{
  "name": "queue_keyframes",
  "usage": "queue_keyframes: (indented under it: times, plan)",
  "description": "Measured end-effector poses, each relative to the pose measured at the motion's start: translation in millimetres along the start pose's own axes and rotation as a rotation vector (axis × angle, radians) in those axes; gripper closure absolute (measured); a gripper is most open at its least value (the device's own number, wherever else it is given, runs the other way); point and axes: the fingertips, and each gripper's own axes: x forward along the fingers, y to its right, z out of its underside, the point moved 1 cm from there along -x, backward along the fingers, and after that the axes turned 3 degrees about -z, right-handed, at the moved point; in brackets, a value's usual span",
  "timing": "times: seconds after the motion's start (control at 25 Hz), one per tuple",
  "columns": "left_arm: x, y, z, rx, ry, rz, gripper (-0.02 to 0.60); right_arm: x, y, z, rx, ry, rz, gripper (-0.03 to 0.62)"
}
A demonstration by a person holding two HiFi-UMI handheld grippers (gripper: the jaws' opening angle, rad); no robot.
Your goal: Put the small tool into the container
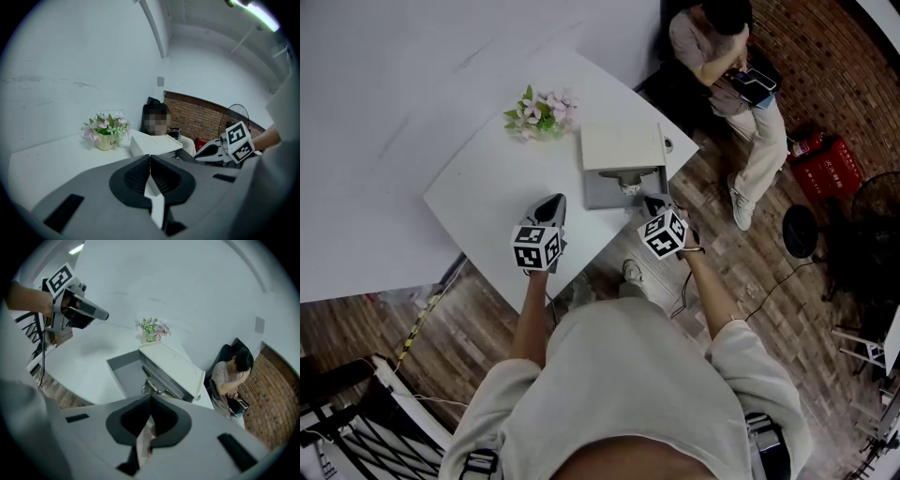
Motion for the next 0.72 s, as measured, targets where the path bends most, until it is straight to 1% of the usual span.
queue_keyframes:
  times: [0.12,0.4,0.52,0.72]
  plan:
    - [1,2,-4,0.007,0.005,0.002,0.571,-10,1,-8,0.088,0.059,0.004,0.594]
    - [0,9,-16,0.026,0.024,0.002,0.571,-37,10,-22,0.24,0.19,0.038,0.594]
    - [-2,10,-25,0.034,0.04,-0.002,0.571,-49,16,-32,0.279,0.253,0.052,0.594]
    - [-4,10,-41,0.06,0.066,-0.01,0.571,-69,31,-50,0.303,0.339,0.094,0.594]
